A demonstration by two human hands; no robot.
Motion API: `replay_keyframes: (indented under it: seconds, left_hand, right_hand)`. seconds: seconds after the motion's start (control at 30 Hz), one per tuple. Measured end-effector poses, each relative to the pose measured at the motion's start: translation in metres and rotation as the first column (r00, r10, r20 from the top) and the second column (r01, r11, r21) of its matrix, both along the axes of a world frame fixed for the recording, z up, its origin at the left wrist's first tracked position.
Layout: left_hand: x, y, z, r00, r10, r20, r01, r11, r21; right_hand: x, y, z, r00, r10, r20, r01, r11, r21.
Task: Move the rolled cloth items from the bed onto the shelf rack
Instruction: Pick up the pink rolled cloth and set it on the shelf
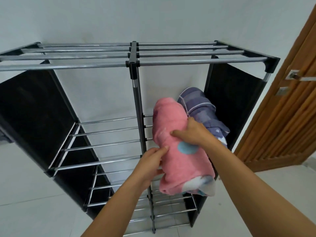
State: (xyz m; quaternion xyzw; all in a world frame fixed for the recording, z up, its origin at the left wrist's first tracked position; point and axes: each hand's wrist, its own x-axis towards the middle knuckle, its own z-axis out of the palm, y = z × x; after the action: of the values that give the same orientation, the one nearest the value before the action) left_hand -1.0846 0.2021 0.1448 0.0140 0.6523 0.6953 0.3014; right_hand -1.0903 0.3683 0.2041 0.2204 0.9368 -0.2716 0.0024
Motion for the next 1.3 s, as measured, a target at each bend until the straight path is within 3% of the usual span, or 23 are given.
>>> replay_keyframes:
  seconds: [0.23, 0.47, 0.83, 1.0, 1.17, 1.3]
  left_hand:
    - [-0.010, 0.014, 0.011, 0.998, 0.043, 0.052, -0.045, 0.998, 0.038]
    - [-0.036, 0.027, 0.043, 0.988, 0.152, 0.015, -0.152, 0.980, 0.131]
    - [-0.044, 0.035, 0.029, 0.990, 0.141, 0.002, -0.141, 0.990, 0.025]
    - [-0.026, 0.032, 0.034, 0.943, 0.104, -0.315, -0.149, 0.981, -0.122]
    - [0.012, 0.051, 0.054, 0.739, 0.135, -0.660, -0.240, 0.968, -0.070]
    - [0.065, 0.085, 0.064, 0.615, 0.026, -0.788, -0.024, 1.000, 0.015]
  right_hand:
    - [0.002, 0.004, 0.001, 0.988, -0.115, -0.104, 0.097, 0.982, -0.160]
    - [-0.023, 0.000, 0.022, 0.948, -0.110, -0.299, 0.040, 0.972, -0.230]
    - [-0.024, -0.002, -0.006, 0.969, -0.084, -0.231, 0.052, 0.989, -0.141]
    - [0.012, -0.007, -0.010, 0.959, -0.086, -0.271, 0.043, 0.986, -0.160]
    - [0.101, -0.007, -0.023, 0.986, -0.039, -0.164, 0.007, 0.982, -0.191]
    - [0.195, 0.001, -0.036, 0.991, -0.131, 0.039, 0.137, 0.967, -0.217]
